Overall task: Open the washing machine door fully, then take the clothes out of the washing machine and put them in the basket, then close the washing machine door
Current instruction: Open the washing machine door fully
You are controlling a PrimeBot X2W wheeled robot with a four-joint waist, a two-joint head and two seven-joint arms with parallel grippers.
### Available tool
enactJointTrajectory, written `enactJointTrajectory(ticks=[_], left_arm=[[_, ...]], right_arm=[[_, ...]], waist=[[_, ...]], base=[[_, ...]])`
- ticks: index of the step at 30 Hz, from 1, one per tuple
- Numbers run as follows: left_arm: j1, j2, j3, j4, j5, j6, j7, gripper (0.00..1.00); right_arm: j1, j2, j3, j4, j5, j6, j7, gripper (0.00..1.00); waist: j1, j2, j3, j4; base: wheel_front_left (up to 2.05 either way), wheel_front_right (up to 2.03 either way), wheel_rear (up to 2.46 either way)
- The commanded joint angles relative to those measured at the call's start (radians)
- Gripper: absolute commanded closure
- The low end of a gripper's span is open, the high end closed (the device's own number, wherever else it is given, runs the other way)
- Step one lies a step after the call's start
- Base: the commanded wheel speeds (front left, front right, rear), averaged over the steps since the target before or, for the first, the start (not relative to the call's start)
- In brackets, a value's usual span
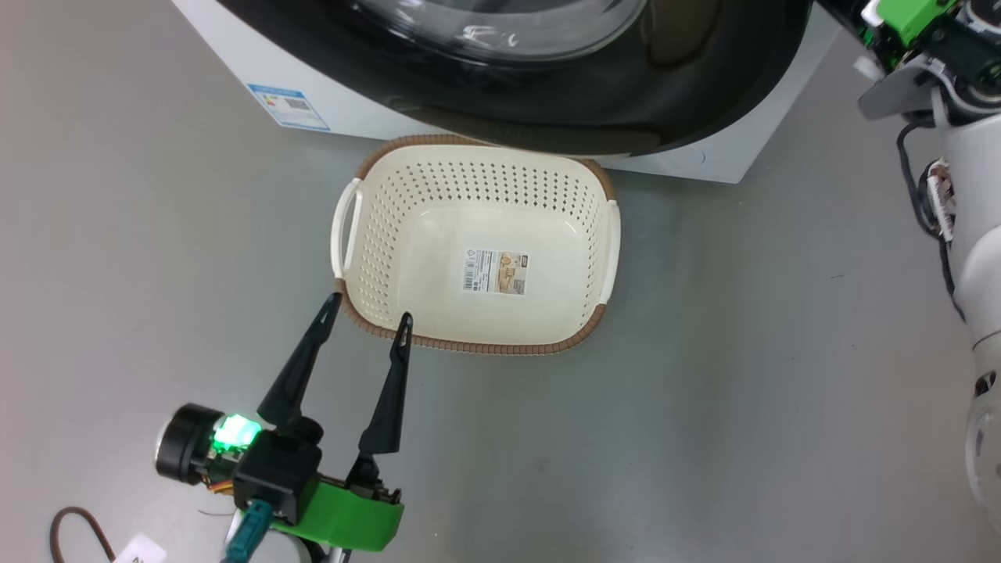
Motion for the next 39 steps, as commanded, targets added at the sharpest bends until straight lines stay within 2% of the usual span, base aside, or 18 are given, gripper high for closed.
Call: enactJointTrajectory(ticks=[1,21,39], left_arm=[[-0.012,0.021,0.037,-0.028,0.017,0.000,-0.006,0.00],[0.047,0.051,0.064,-0.046,0.012,0.025,-0.006,0.00],[0.084,0.071,0.077,-0.058,-0.003,0.041,-0.006,0.00]], right_arm=[[0.032,0.062,0.029,-0.049,0.017,0.010,0.026,1.00],[0.359,0.136,0.106,-0.446,0.125,0.010,0.154,1.00],[0.598,0.172,0.109,-0.729,0.117,0.010,0.265,1.00]], waist=[[0.0000,0.0000,-0.007,-0.008],[0.0000,0.0000,-0.089,-0.045],[0.0000,0.0000,-0.147,-0.045]], base=[[0.00,0.00,0.00],[0.00,0.00,0.00],[0.00,0.00,0.00]])
